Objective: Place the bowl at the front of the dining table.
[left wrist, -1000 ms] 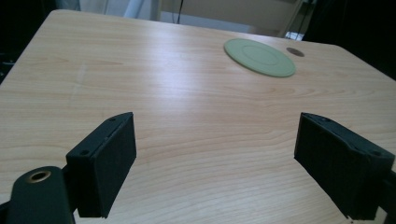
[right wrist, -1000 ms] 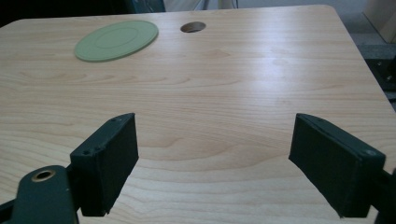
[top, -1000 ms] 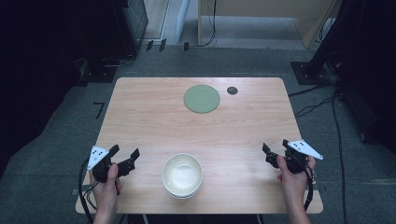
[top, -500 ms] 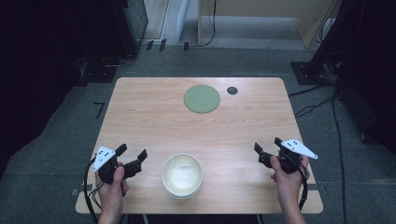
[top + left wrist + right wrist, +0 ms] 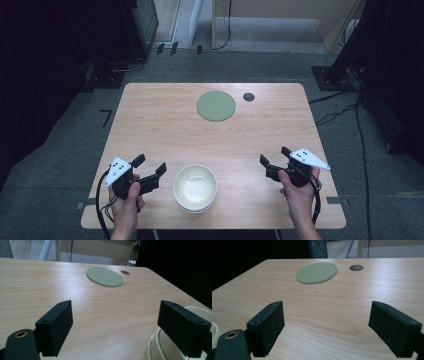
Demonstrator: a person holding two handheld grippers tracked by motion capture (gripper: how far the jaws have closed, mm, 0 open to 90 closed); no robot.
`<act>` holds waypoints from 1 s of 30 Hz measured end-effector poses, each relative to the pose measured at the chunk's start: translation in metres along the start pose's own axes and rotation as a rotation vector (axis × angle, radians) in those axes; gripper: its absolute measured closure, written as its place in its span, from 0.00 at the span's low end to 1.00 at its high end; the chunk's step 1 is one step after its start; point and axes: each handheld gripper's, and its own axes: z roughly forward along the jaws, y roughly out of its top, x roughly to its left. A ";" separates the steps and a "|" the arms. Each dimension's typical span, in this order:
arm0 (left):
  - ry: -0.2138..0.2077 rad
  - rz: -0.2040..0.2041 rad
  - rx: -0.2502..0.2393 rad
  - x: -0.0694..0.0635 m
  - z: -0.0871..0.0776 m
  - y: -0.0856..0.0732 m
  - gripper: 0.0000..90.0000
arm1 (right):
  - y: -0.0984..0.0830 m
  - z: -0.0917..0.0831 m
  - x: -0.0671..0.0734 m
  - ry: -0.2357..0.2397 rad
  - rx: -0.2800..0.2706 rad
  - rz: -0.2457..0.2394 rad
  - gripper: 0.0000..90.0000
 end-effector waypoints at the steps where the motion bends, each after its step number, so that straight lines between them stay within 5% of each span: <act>1: -0.010 0.004 0.000 -0.003 0.000 0.000 0.14 | 0.001 0.000 0.003 0.001 0.002 -0.001 0.15; 12: -0.068 0.022 -0.002 -0.019 0.001 0.003 0.14 | 0.003 0.007 0.031 0.054 0.006 -0.029 0.15; 20: -0.101 0.071 0.020 -0.034 0.005 0.001 0.16 | 0.004 0.010 0.053 0.083 0.008 -0.061 0.20; 30: -0.168 0.097 0.073 -0.043 0.009 -0.001 0.38 | 0.003 0.008 0.073 0.120 -0.013 -0.079 0.37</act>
